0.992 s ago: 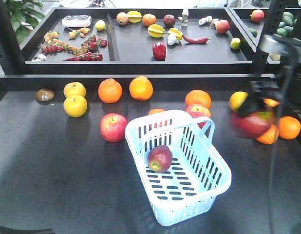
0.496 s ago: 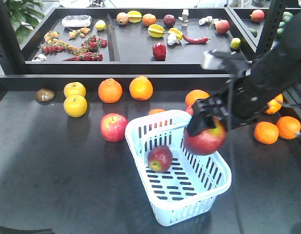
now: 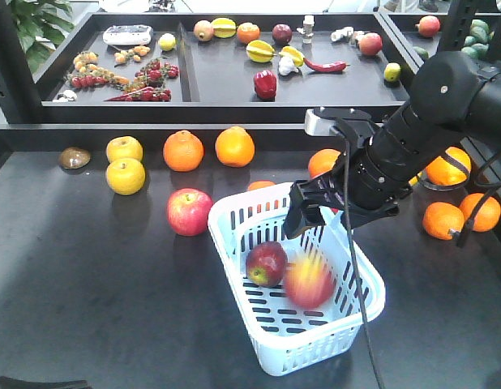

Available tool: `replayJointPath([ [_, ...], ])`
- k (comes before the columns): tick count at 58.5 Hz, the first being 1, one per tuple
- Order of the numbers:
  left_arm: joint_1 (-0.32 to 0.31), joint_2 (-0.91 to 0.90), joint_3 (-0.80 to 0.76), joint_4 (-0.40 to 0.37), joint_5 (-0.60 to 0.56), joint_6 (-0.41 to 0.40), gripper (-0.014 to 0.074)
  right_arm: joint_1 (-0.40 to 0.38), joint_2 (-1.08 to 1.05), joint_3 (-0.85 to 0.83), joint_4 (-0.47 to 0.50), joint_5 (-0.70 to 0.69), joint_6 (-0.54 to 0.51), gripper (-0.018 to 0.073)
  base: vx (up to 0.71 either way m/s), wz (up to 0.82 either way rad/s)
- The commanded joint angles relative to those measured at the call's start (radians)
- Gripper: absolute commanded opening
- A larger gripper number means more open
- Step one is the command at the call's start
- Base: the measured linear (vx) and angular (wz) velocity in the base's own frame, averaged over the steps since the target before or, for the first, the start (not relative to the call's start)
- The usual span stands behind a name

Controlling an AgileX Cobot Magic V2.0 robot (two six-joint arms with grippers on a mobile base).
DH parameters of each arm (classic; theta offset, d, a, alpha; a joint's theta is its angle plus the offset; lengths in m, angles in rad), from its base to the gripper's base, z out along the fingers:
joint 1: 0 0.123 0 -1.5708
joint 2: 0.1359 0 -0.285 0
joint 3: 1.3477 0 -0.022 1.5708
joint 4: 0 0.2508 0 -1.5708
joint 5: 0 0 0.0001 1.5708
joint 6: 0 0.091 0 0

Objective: Pick three apples into basket with both arms
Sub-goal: 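Carry the second apple over the basket and release it inside, then withdraw the right gripper away from the basket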

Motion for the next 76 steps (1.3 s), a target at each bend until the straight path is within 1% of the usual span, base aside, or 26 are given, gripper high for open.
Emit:
replayJointPath([
  [1, -0.003, 0.003, -0.023, -0.025, -0.052, -0.005, -0.0006, -0.001, -0.043, -0.025, -0.023, 0.009, -0.009, 0.0686, 0.0, 0.0],
  [6, -0.003, 0.003, -0.023, -0.025, -0.052, -0.005, -0.0006, -0.001, -0.043, -0.025, -0.049, 0.043, -0.012, 0.0656, 0.0, 0.0],
  [10, -0.003, 0.003, -0.023, -0.025, -0.052, -0.005, -0.0006, -0.001, -0.043, -0.025, -0.072, 0.078, -0.013, 0.0612, 0.0, 0.0],
  [15, -0.003, 0.003, -0.023, -0.025, -0.052, -0.005, -0.0006, -0.001, -0.043, -0.025, -0.128, 0.125, -0.012, 0.0527, 0.0, 0.0],
  [19, -0.003, 0.003, -0.023, -0.025, -0.052, -0.005, -0.0006, -0.001, -0.043, -0.025, -0.178, 0.144, 0.01, 0.0455, 0.0, 0.0],
  [24, -0.003, 0.003, -0.023, -0.025, -0.052, -0.005, -0.0006, -0.001, -0.048, -0.025, -0.281, 0.155, 0.061, 0.0307, 0.0, 0.0],
  [28, -0.003, 0.003, -0.023, -0.025, -0.052, -0.005, -0.0006, -0.001, -0.064, -0.025, -0.336, 0.159, 0.066, 0.0171, 0.0, 0.0],
  [29, -0.003, 0.003, -0.023, -0.025, -0.052, -0.005, -0.0006, -0.001, -0.068, -0.025, -0.342, 0.159, 0.066, 0.0133, 0.0, 0.0],
  [30, -0.003, 0.003, -0.023, -0.025, -0.052, -0.005, -0.0006, -0.001, -0.074, -0.025, -0.348, 0.16, 0.066, 0.012, 0.0, 0.0],
  [32, -0.003, 0.003, -0.023, -0.025, -0.052, -0.005, -0.0006, -0.001, -0.087, -0.025, -0.348, 0.16, 0.067, 0.0053, 0.0, 0.0],
  [35, -0.003, 0.003, -0.023, -0.025, -0.052, -0.005, -0.0006, -0.001, -0.11, -0.025, -0.348, 0.16, 0.063, -0.0017, 0.0, 0.0],
  [46, -0.003, 0.003, -0.023, -0.025, -0.052, -0.005, -0.0006, -0.009, -0.213, -0.025, -0.355, 0.16, 0.041, -0.0008, 0.0, 0.0],
  [56, -0.003, 0.003, -0.023, -0.025, -0.052, -0.005, -0.0006, -0.063, -0.304, -0.025, -0.374, 0.16, 0.067, -0.0008, 0.0, 0.0],
  [61, -0.003, 0.003, -0.023, -0.025, -0.052, -0.005, -0.0006, -0.092, -0.349, -0.024, -0.375, 0.16, 0.05, -0.0008, 0.0, 0.0],
  [63, -0.003, 0.003, -0.023, -0.025, -0.052, -0.005, -0.0006, -0.113, -0.374, -0.024, -0.379, 0.16, 0.048, -0.0008, 0.0, 0.0],
  [69, -0.003, 0.003, -0.023, -0.025, -0.052, -0.005, -0.0006, -0.198, -0.423, -0.021, -0.396, 0.16, 0.085, -0.0007, 0.0, 0.0],
  [75, -0.003, 0.003, -0.023, -0.025, -0.052, -0.005, -0.0006, -0.314, -0.468, 0.066, -0.452, 0.16, 0.112, -0.0007, 0.0, 0.0],
  [76, -0.003, 0.003, -0.023, -0.025, -0.052, -0.005, -0.0006, -0.323, -0.471, 0.075, -0.458, 0.16, 0.112, -0.0007, 0.0, 0.0],
])
